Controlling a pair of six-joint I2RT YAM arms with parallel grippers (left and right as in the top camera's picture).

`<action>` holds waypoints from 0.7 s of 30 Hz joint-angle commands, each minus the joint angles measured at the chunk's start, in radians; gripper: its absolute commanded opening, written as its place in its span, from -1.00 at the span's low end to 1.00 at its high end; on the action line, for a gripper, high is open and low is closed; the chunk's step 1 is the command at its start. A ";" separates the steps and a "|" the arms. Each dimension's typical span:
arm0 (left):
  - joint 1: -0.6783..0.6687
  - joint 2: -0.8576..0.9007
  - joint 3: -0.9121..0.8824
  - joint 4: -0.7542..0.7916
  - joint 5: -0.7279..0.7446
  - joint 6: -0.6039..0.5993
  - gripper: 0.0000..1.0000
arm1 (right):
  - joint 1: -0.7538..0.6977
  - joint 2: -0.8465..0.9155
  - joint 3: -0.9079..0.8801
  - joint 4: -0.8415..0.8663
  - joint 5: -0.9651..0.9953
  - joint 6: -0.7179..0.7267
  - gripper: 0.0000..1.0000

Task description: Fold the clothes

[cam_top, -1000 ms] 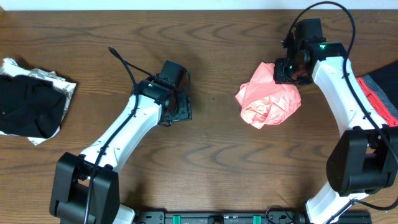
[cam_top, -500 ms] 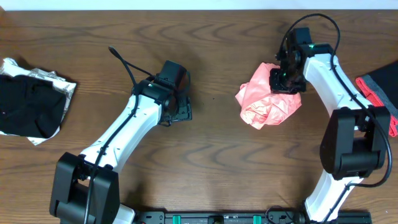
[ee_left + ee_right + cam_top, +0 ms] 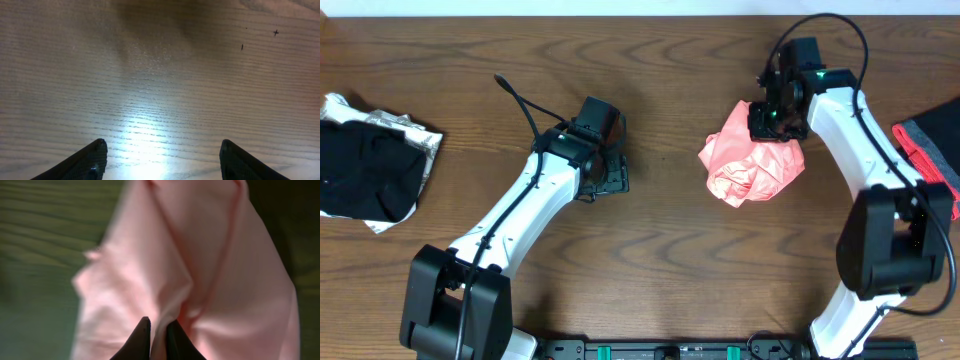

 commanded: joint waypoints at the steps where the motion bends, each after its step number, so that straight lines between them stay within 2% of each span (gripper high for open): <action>1: 0.002 0.003 -0.005 -0.002 0.000 0.017 0.44 | 0.031 -0.070 0.029 0.013 -0.070 -0.022 -0.76; 13: 0.002 0.003 -0.005 -0.002 0.000 0.017 0.44 | 0.196 -0.063 0.026 0.058 -0.101 -0.022 -0.66; 15: 0.002 0.003 -0.005 -0.002 0.000 0.017 0.44 | 0.213 -0.063 0.026 0.074 -0.100 -0.022 -0.54; 21: 0.002 0.003 -0.005 -0.003 0.000 0.017 0.44 | 0.214 -0.063 0.026 0.068 0.005 -0.017 -0.46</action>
